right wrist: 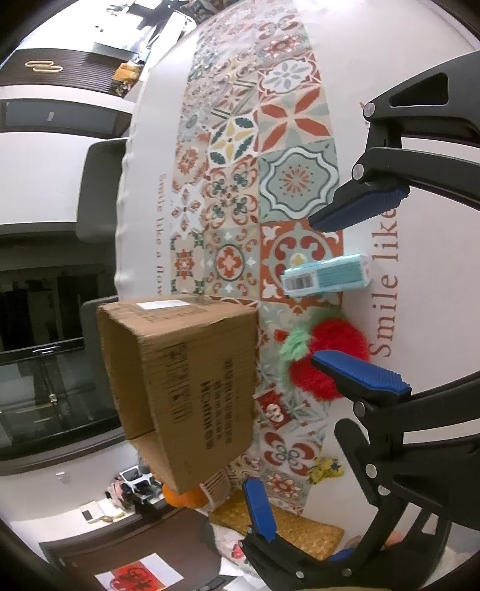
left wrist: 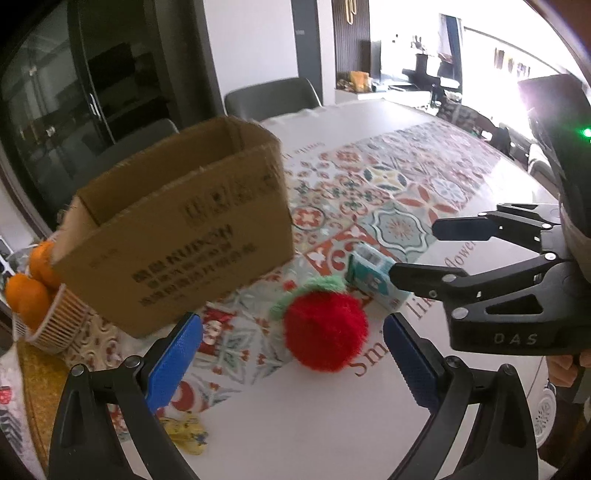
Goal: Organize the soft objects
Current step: 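Move the left tool to the red strawberry while the right tool reaches the small blue box, then close the left tool on the red strawberry while the right tool grasps the blue box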
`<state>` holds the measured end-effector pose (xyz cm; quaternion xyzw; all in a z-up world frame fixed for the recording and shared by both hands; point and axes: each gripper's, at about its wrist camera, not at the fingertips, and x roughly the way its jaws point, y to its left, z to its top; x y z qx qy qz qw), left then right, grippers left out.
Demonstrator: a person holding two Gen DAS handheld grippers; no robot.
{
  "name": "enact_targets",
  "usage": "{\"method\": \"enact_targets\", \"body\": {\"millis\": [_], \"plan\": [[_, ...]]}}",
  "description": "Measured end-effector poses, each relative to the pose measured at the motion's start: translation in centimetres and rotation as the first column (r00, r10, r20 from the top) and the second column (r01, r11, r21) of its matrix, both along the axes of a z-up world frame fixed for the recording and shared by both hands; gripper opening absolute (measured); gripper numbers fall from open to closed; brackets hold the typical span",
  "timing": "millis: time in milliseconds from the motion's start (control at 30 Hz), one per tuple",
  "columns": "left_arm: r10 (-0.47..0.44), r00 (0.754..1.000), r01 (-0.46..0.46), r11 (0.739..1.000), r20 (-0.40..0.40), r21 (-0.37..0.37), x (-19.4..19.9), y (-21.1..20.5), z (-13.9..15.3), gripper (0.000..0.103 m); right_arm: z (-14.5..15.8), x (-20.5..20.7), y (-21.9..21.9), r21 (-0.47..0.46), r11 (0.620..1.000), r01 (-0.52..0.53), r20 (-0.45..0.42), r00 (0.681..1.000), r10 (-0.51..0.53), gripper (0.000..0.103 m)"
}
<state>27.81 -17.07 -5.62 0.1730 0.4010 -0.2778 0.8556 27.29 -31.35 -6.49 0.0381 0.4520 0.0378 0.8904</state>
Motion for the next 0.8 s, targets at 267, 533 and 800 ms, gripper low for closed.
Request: {"method": "enact_targets", "body": {"millis": [267, 533, 800], "plan": [[-0.029, 0.995, 0.029, 1.000, -0.092, -0.005, 0.7, -0.8, -2.9, 0.099, -2.3, 0.5, -0.5, 0.009, 1.000, 0.001, -0.049, 0.999, -0.001, 0.061], [-0.049, 0.989, 0.049, 0.999, -0.142, -0.005, 1.7, -1.9, -4.9, 0.099, -4.1, 1.2, -0.9, 0.015, 1.000, 0.000, -0.087, 0.996, 0.002, 0.055], [-0.057, 0.984, 0.058, 0.998, -0.168, 0.003, 2.8, -2.8, -6.7, 0.096, -5.5, 1.9, -1.5, 0.017, 1.000, 0.004, -0.114, 0.994, -0.002, 0.051]]}}
